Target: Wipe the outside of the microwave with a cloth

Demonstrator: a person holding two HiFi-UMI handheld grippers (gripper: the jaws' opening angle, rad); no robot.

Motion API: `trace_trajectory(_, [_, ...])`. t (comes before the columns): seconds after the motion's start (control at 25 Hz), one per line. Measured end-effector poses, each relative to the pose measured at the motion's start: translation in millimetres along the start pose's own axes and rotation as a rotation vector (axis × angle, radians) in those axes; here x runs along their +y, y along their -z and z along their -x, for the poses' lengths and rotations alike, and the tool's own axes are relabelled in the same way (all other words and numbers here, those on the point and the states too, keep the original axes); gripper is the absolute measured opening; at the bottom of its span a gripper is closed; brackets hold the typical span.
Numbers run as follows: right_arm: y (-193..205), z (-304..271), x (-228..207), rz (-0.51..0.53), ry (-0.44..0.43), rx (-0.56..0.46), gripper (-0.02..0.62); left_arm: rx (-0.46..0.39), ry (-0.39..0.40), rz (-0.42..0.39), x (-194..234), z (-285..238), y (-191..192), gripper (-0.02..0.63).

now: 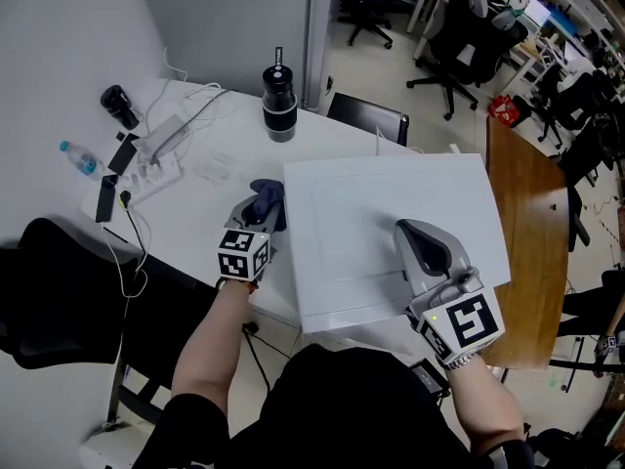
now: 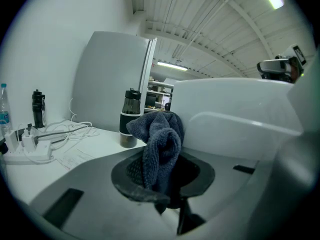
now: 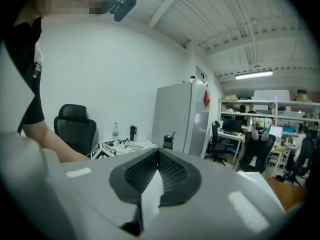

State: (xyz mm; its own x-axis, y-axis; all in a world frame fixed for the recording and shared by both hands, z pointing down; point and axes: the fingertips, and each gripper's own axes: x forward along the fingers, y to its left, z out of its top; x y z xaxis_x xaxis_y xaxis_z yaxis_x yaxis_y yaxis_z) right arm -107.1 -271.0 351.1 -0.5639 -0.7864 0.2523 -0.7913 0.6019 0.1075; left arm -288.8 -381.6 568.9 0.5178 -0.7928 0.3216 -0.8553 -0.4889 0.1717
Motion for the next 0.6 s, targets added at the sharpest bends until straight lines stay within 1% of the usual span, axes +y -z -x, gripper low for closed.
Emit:
trace_trajectory(0.16, [-1, -4, 4, -0.002, -0.022, 0.008, 0.002, -0.044, -0.012, -0.013, 7, 15, -22, 0.080])
trace_trajectory(0.36, [-7, -13, 18, 0.001, -0.077, 0.001, 0.007, -0.122, -0.025, -0.050, 8, 52, -62, 0.080])
trace_trajectory(0.48, [-12, -21, 32, 0.008, -0.127, -0.001, 0.038, -0.171, -0.017, -0.076, 2, 76, -87, 0.080])
trace_trajectory(0.6, [-18, -28, 49, 0.025, -0.191, -0.003, 0.078, -0.218, 0.009, -0.106, -12, 100, -111, 0.080])
